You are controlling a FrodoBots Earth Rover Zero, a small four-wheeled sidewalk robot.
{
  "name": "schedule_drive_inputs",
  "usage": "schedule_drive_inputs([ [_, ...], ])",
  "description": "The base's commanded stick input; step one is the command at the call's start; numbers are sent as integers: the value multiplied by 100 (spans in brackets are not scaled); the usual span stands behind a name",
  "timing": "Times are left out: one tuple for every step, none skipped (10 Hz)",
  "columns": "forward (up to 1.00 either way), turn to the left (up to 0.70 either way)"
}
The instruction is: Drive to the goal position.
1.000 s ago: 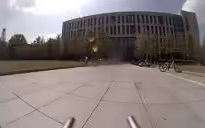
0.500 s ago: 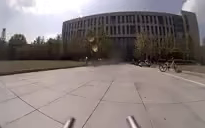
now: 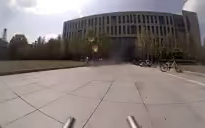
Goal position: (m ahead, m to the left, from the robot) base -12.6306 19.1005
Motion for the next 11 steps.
schedule_drive_inputs([
  [0, 70],
  [0, 70],
  [0, 70],
  [0, 70],
  [0, 70],
  [0, 70],
  [0, 70],
  [0, 70],
  [0, 70],
  [0, 70],
  [0, 70],
])
